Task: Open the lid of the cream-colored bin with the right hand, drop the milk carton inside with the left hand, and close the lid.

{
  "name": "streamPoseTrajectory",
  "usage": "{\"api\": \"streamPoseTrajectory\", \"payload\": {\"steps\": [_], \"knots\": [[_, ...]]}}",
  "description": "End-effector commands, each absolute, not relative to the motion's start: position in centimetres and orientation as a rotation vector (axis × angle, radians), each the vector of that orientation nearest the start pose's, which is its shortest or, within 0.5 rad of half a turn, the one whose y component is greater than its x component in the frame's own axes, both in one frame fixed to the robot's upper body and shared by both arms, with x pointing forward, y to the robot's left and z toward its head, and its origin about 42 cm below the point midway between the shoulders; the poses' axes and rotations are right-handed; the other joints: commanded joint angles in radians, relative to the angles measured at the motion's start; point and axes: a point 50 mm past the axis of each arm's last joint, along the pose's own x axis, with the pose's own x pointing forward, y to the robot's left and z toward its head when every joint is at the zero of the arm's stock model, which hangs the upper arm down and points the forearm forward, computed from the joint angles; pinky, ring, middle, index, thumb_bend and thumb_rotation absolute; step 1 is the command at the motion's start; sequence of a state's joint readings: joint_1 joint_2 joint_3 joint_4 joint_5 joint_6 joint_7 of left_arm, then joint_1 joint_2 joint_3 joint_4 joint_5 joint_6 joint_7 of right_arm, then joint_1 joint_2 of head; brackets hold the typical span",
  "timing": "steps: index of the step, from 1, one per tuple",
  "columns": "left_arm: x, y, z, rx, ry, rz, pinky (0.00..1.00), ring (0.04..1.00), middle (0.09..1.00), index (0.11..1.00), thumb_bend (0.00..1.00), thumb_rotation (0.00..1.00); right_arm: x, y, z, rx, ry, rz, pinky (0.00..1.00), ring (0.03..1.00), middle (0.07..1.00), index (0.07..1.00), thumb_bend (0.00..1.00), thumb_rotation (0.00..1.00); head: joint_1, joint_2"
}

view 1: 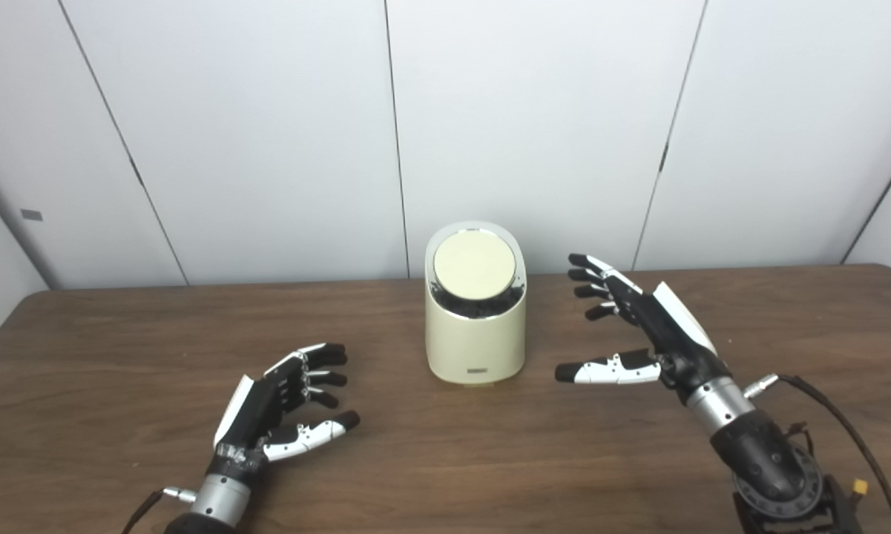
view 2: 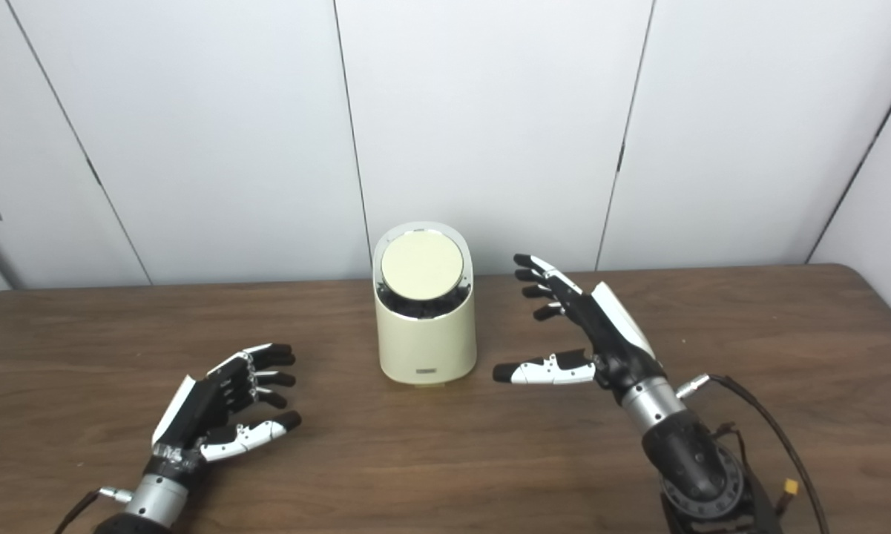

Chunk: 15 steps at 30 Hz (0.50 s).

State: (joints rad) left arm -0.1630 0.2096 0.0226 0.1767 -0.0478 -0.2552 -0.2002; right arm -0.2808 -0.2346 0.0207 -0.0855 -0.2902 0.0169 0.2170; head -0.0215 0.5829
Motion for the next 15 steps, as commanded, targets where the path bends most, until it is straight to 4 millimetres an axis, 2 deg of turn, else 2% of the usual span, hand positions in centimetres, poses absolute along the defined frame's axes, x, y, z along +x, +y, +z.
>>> {"api": "streamPoseTrajectory", "payload": {"steps": [1,8,15], "knots": [[33.7,27.2,12.9,0.193,-0.286,-0.203,0.57,0.693,0.778,0.792,0.70,0.09,36.4,-24.5,22.2,-0.531,-0.392,0.204,0.70,0.826,0.875,0.905,0.78,0.28,-0.001,-0.001],[33.9,27.2,13.3,0.193,-0.300,-0.208,0.59,0.689,0.776,0.803,0.74,0.14,36.1,-24.9,20.1,-0.518,-0.353,0.199,0.71,0.835,0.884,0.906,0.77,0.27,-0.002,-0.003],[33.9,27.0,13.4,0.184,-0.307,-0.212,0.58,0.700,0.787,0.825,0.71,0.09,35.7,-25.9,17.2,-0.523,-0.308,0.205,0.72,0.831,0.882,0.902,0.77,0.26,-0.002,0.001]]}}
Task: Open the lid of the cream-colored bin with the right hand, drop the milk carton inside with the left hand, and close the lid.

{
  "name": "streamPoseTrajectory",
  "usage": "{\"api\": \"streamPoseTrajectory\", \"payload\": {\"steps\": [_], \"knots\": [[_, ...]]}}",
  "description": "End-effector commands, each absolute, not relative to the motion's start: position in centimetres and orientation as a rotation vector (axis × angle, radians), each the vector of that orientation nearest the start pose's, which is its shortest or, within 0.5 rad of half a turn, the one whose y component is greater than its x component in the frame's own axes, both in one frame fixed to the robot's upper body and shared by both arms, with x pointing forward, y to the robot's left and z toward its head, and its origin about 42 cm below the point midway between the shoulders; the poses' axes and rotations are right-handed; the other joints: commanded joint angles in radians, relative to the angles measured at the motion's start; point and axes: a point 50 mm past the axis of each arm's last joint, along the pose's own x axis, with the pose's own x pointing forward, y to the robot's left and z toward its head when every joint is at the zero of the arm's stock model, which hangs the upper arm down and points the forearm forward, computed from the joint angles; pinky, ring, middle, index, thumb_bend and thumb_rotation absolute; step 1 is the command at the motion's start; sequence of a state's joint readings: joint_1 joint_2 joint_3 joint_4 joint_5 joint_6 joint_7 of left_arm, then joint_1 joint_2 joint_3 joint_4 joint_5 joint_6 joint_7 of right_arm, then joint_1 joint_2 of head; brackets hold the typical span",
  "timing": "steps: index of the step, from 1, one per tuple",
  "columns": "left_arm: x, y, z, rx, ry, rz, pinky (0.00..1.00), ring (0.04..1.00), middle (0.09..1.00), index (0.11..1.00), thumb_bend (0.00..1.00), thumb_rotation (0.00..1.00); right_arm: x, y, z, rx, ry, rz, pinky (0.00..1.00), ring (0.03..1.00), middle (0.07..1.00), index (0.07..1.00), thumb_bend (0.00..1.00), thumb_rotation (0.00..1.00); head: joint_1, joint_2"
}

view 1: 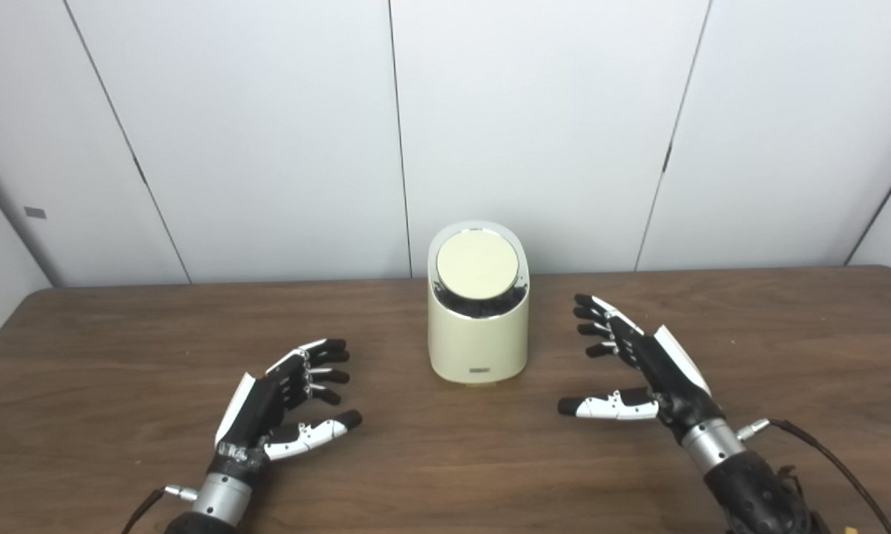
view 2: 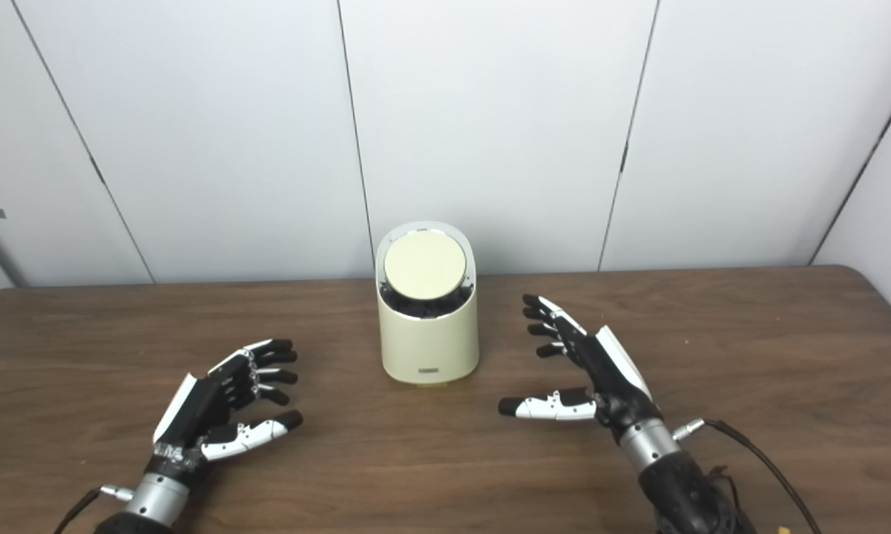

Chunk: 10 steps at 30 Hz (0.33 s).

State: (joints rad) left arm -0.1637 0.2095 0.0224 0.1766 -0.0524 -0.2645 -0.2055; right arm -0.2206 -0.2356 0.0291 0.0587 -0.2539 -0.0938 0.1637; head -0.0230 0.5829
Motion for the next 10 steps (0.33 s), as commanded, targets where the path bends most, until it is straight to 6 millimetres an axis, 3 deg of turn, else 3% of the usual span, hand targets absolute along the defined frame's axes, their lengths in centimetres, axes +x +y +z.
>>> {"api": "streamPoseTrajectory", "payload": {"steps": [1,10], "knots": [[33.8,27.0,13.4,0.186,-0.306,-0.212,0.59,0.702,0.789,0.827,0.71,0.10,35.6,-25.9,16.9,-0.521,-0.307,0.202,0.72,0.828,0.881,0.899,0.76,0.24,-0.001,0.002],[33.9,26.9,13.6,0.183,-0.327,-0.210,0.58,0.695,0.789,0.831,0.71,0.11,35.0,-26.2,15.6,-0.488,-0.305,0.172,0.69,0.801,0.866,0.883,0.77,0.28,-0.003,0.003]]}}
